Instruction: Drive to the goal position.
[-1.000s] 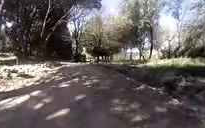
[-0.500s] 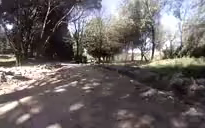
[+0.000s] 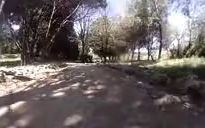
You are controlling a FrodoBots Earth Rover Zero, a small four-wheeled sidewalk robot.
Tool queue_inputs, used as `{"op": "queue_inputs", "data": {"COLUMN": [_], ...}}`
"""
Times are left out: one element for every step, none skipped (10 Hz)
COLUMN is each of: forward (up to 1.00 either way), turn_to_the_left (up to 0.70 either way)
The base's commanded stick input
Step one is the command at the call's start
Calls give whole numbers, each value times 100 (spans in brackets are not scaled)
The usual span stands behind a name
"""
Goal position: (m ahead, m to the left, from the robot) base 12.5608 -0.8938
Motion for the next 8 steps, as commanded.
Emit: {"op": "queue_inputs", "data": {"forward": [70,70,70,70,70,70,70,70], "turn_to_the_left": [0,0,0,0,0,0,0,0]}}
